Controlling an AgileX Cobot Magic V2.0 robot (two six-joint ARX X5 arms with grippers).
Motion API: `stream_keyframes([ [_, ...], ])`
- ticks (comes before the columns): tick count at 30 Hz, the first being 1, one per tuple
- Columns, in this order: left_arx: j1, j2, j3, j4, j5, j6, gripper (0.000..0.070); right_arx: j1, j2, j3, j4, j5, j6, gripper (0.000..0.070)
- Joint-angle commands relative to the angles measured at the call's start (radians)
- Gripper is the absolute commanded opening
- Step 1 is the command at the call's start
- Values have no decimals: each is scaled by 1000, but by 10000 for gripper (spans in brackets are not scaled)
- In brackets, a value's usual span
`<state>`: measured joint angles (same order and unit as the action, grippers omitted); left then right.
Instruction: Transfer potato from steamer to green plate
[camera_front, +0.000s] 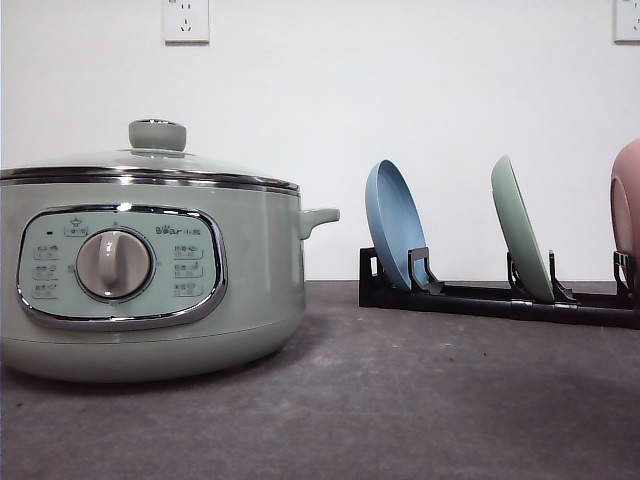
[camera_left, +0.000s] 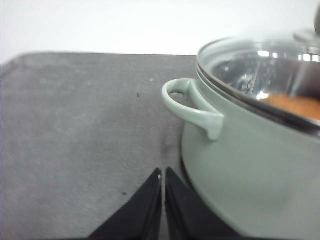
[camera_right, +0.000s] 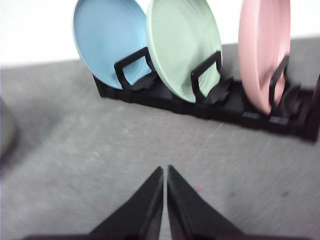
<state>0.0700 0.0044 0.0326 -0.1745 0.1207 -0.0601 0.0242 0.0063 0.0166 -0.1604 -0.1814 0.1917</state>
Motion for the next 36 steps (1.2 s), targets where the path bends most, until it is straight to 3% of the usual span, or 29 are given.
stream_keyframes([
  [1, 2, -1, -21, -5, -1, -206, 3, -1, -3, -3, -2, -2, 150, 0],
  [4, 2, -1, -21, -6, -1, -333, 3, -1, -3, -3, -1, -2, 198, 0],
  [8, 2, -1, -12, -7, 3, -438, 3, -1, -3, 0, 3, -16, 255, 0],
  [16, 2, 1, 66, -15, 38, -479, 3, -1, -3, 71, 2, -29, 299, 0],
  [24, 2, 50, 229, -76, 41, -457, 3, -1, 11, 220, -2, -24, 282, 0],
  [31, 2, 175, 421, -168, 78, -342, 3, -1, 112, 388, -55, -26, 205, 0],
  [36, 2, 305, 570, -262, 159, -244, 3, -1, 235, 531, -155, -33, 111, 0],
])
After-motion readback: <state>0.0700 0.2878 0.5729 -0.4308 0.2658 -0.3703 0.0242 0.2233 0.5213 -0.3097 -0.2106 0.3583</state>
